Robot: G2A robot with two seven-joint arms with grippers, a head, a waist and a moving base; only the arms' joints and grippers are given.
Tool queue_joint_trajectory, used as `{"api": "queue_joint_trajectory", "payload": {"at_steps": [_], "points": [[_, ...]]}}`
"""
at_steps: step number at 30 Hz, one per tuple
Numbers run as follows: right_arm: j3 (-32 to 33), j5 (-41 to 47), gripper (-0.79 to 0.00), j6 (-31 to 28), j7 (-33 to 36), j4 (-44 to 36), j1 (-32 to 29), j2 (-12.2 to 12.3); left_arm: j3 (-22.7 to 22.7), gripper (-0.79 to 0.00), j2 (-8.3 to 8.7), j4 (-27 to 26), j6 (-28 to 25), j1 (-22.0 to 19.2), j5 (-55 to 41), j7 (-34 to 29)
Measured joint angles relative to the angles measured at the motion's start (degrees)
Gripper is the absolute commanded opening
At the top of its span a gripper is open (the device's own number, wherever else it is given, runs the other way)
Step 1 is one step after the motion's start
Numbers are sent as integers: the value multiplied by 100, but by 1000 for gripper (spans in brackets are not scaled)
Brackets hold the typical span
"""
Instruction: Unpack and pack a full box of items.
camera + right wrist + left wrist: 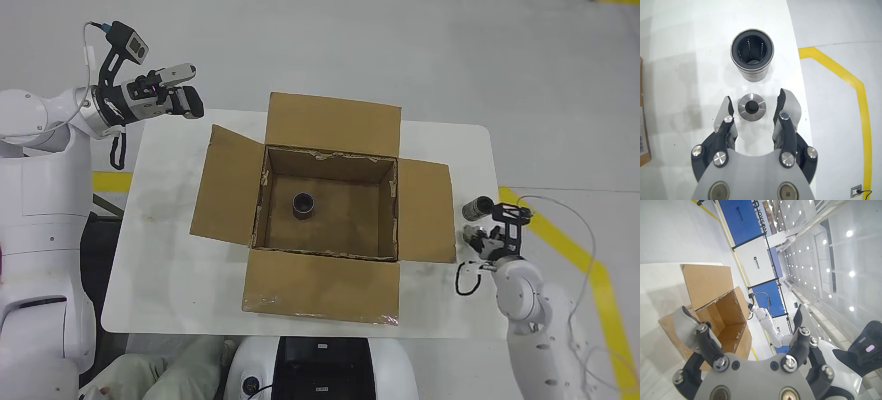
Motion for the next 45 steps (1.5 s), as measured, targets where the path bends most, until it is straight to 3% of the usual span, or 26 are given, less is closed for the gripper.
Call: {"api": "queue_joint_trajectory", "payload": {"at_steps": [8,11,13,14,17,19,25,45], "points": [[-135,18,-200,185,-85,230,151,-14,0,0,0,0,0,0,0,0],[-188,2,-274,220,-101,330,216,-16,0,0,0,0,0,0,0,0],[-212,-2,-446,237,-97,373,251,-17,0,0,0,0,0,0,0,0],[-221,-1,-480,243,-93,391,266,-17,0,0,0,0,0,0,0,0],[-229,3,-720,249,-91,407,280,-14,0,0,0,0,0,0,0,0],[-227,-7,-785,250,-84,389,271,-10,0,0,0,0,0,0,0,0],[-140,-87,-785,267,5,-2,56,13,0,0,0,0,0,0,0,0],[269,-211,-785,328,19,-2728,-1219,50,0,0,0,0,0,0,0,0]]}}
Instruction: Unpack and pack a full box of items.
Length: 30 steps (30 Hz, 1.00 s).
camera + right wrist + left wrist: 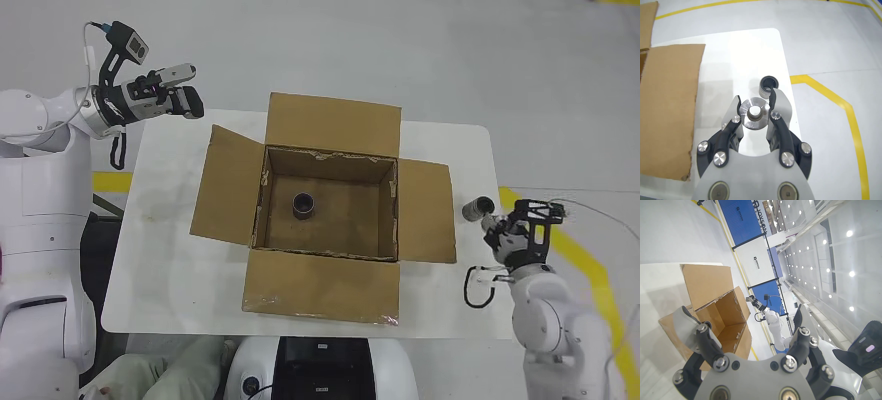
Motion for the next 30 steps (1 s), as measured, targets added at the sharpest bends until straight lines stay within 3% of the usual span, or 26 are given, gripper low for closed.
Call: {"api": "queue_joint_trajectory", "payload": {"at_steps": [13,22,30], "points": [[-385,93,-785,-231,-479,-914,-156,-26,0,0,0,0,0,0,0,0],[-1478,-349,-785,-560,-134,-1040,508,-39,0,0,0,0,0,0,0,0],[-2675,-857,-785,-621,262,-625,1386,-115,0,0,0,0,0,0,0,0]]}}
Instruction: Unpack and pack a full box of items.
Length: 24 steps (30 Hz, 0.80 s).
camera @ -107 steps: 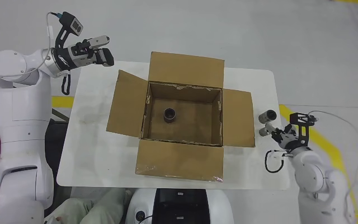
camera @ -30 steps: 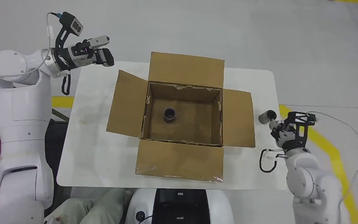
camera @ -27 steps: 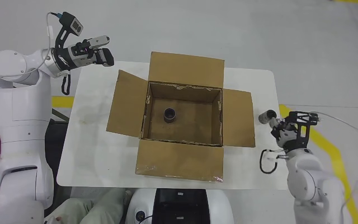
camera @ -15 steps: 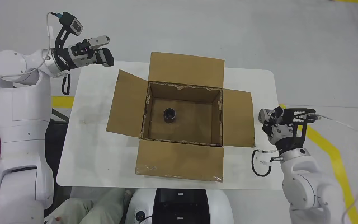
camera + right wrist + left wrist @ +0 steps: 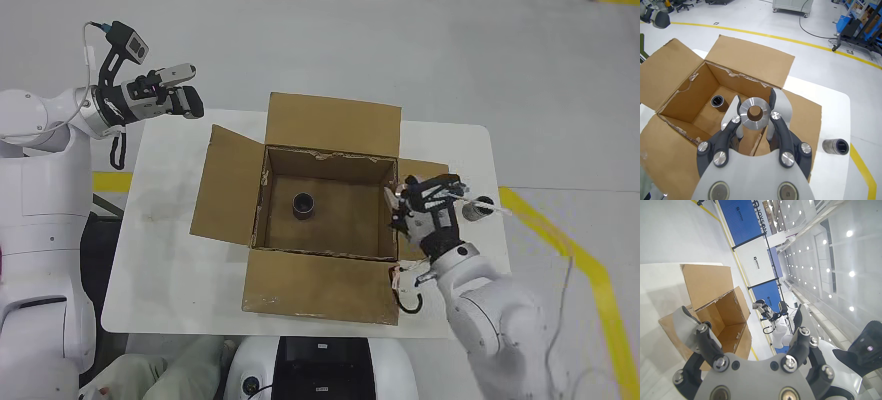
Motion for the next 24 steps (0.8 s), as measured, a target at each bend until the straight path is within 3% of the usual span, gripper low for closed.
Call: {"api": "queue_joint_trajectory", "payload": {"at_steps": [11,24], "points": [[-989,-40,-785,102,625,951,1180,-170,0,0,0,0,0,0,0,0],[-1529,357,-785,478,732,2487,2154,-402,0,0,0,0,0,0,0,0]]}}
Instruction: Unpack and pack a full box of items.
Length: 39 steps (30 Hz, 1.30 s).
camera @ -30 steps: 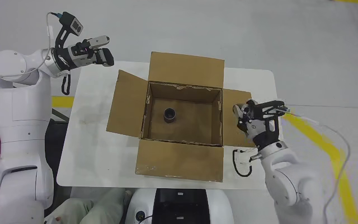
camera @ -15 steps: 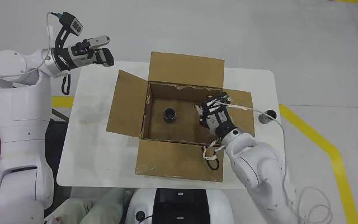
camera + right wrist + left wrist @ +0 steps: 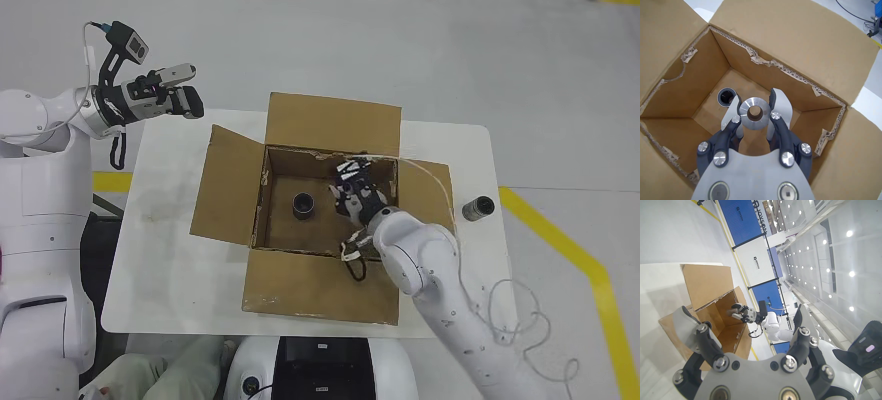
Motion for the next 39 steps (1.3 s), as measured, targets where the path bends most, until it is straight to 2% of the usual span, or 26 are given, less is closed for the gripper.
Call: {"api": "queue_joint_trajectory", "payload": {"at_steps": [17,30,33,36,39], "points": [[-529,480,-785,306,-25,1500,639,-295,0,0,0,0,0,0,0,0],[-766,725,-779,390,64,2182,1009,-491,0,0,0,0,0,0,0,0],[-798,740,-646,372,73,2270,1038,-520,0,0,0,0,0,0,0,0],[-813,739,-548,362,96,2322,1050,-541,0,0,0,0,0,0,0,0],[-816,719,-499,343,128,2346,1050,-555,0,0,0,0,0,0,0,0]]}}
